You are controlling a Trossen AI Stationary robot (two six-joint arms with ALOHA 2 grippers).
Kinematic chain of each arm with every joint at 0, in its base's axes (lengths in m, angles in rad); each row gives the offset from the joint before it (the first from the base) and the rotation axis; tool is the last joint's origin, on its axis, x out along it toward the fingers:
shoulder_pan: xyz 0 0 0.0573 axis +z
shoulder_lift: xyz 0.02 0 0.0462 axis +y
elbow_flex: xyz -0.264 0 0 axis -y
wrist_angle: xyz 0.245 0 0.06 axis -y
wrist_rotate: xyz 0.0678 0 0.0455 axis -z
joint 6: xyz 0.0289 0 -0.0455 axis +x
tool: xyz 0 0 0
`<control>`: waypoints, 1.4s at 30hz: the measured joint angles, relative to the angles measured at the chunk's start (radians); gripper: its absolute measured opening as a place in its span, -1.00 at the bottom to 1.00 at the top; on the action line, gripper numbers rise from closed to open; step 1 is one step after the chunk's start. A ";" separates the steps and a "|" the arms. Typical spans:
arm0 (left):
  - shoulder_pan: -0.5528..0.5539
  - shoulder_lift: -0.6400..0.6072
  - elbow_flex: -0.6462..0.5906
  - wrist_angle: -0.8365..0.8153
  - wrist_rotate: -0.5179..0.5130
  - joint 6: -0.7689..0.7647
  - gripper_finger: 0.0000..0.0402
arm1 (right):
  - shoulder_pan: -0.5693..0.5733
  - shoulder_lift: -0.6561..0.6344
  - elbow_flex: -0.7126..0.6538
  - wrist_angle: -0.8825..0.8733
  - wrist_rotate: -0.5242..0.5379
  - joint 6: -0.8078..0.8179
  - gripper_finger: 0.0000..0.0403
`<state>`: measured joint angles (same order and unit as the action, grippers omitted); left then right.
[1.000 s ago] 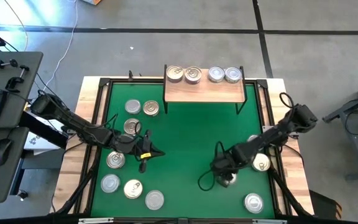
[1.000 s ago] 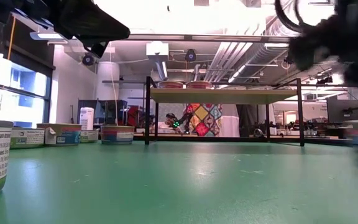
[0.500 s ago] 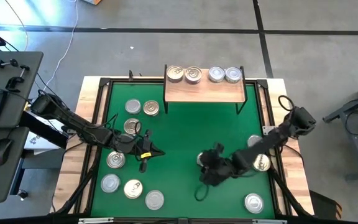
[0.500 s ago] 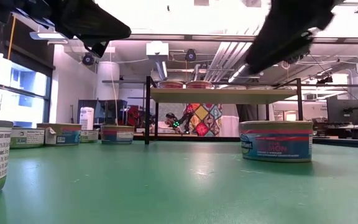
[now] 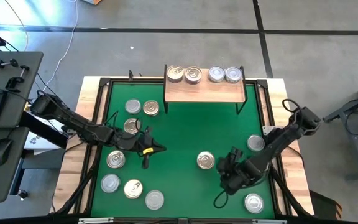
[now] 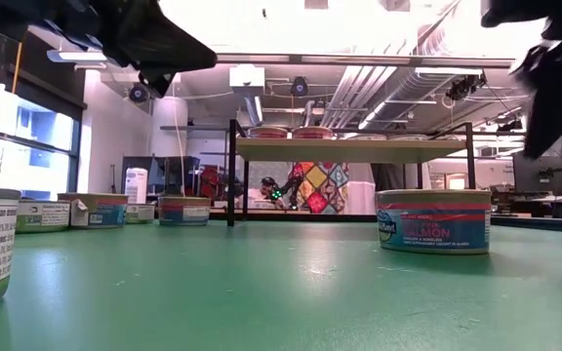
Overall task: Stack canned seafood by type on shelf
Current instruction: Put the blue pink tuna can on the shelf aligned with the top left blue pink tuna can
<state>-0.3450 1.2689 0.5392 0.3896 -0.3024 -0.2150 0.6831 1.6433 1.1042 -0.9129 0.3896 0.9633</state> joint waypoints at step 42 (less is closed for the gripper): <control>0.167 0.704 0.251 0.310 0.193 -0.052 -1.00 | -0.169 0.306 -0.488 1.583 0.331 -0.460 0.80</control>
<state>-0.1782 1.9729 0.7899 0.7000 -0.1089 -0.2672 0.5146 1.9497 0.6166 0.6699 0.7205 0.5035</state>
